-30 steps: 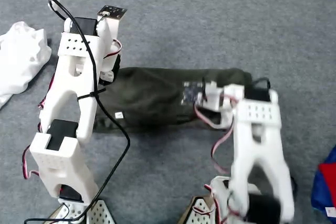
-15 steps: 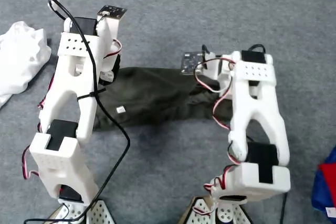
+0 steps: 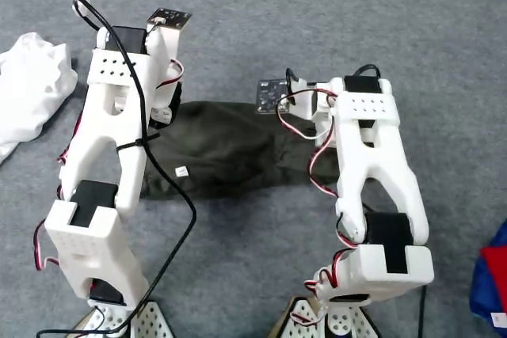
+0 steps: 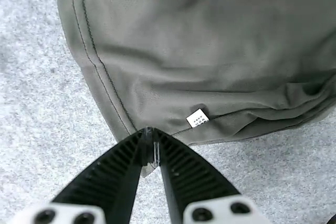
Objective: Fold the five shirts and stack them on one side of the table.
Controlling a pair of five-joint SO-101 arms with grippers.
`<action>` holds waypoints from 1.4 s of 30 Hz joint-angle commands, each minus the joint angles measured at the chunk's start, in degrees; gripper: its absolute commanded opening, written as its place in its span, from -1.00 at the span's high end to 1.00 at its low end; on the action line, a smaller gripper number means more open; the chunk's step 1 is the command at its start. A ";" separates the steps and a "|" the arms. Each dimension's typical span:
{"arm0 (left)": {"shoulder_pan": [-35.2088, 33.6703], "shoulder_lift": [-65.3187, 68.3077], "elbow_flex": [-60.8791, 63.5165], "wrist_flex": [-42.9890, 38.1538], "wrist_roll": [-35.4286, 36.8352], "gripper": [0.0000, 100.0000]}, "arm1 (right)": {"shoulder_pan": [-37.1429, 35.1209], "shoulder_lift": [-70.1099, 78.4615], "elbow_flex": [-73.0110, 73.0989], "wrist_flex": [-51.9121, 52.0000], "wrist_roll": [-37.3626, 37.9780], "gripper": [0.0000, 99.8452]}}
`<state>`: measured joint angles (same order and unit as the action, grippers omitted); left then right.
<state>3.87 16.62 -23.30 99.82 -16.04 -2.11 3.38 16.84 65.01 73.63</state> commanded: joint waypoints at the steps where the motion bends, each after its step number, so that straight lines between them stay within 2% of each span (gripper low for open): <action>1: 0.00 -3.30 -2.11 0.97 -0.44 0.96 | -0.48 -0.48 -3.03 -0.79 -1.93 0.27; 4: 0.00 -3.30 -2.11 0.97 -0.44 0.96 | -0.40 -1.89 -2.77 -0.79 -3.43 0.18; 9: 0.00 -3.30 -2.11 0.97 -0.44 0.96 | 0.22 -9.10 0.40 2.46 -4.66 0.21; 11: 0.00 -3.30 -2.11 0.97 -0.44 0.96 | 0.57 -12.26 2.86 2.99 -5.19 0.35; 16: 0.00 -3.30 -2.11 0.97 -0.44 0.96 | 1.45 -17.19 10.24 2.46 -7.74 0.98; 19: 0.00 -3.30 -2.11 0.97 -0.44 0.96 | 1.45 -17.45 13.32 1.32 -7.74 0.93; 25: 0.35 -3.38 -2.11 0.97 -0.44 0.96 | 3.12 -11.74 15.43 -6.42 -7.82 0.99; 35: 0.44 -3.38 -2.11 0.97 -0.26 0.96 | 7.34 8.40 -2.07 -6.42 -7.82 0.99; 42: 0.44 -3.38 -2.02 0.97 -0.35 0.96 | 7.08 13.67 -11.91 -2.99 -7.82 0.99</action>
<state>3.87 16.62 -23.30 99.82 -16.04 4.40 16.84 10.68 59.74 66.51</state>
